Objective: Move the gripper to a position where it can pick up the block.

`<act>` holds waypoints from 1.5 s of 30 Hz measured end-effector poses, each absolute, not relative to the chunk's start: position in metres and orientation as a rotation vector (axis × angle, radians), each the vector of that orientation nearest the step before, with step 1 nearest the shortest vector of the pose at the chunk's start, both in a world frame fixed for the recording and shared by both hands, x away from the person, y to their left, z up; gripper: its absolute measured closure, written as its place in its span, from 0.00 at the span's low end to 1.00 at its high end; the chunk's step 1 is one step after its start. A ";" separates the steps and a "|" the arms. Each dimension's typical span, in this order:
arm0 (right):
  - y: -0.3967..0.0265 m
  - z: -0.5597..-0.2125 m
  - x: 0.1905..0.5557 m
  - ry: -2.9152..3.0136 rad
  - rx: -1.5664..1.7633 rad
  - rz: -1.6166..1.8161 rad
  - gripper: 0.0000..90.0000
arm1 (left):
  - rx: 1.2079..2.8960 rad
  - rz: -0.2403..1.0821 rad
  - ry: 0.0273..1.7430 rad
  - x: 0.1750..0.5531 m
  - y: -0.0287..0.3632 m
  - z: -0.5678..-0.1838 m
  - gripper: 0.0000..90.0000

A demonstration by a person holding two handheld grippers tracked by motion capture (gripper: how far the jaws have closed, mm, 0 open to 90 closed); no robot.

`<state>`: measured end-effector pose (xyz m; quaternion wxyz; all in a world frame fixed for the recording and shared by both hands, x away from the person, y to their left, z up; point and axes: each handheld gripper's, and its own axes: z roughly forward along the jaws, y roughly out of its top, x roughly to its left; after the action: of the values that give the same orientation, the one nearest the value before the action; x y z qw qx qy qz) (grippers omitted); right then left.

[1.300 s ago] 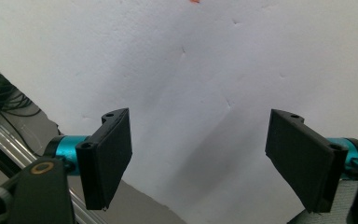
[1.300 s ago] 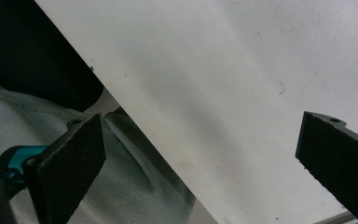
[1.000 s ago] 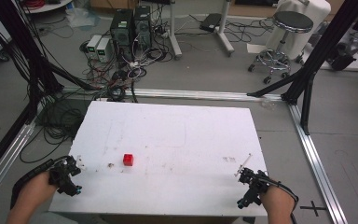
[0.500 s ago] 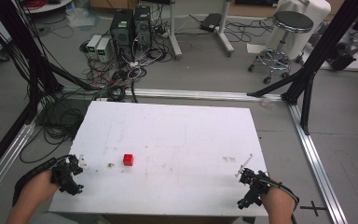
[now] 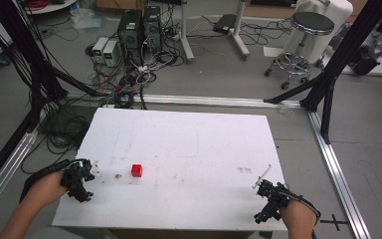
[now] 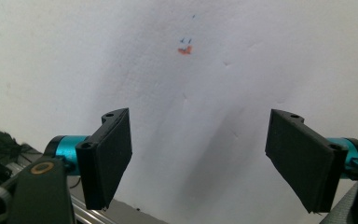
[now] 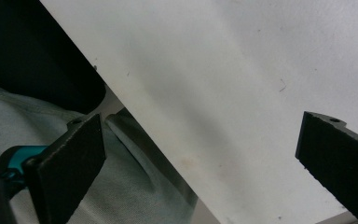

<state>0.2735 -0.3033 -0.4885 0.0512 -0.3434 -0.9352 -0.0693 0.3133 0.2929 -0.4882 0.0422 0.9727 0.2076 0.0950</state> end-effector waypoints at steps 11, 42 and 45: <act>-0.303 -0.491 0.275 -2.838 -1.042 -0.211 0.01 | 3.026 0.269 0.485 0.331 0.281 -0.482 0.26; -0.303 -0.490 0.273 -2.856 -1.033 -0.239 0.01 | 3.076 0.232 0.125 0.378 0.213 -0.480 0.26; -0.303 -0.490 0.274 -2.852 -1.031 -0.240 0.01 | 3.079 0.204 0.086 0.383 0.203 -0.481 0.26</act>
<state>0.2736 -0.3027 -0.4898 0.0495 -0.3385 -0.9363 -0.0789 0.3830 0.2027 -0.4807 0.0272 0.9971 0.0277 0.0661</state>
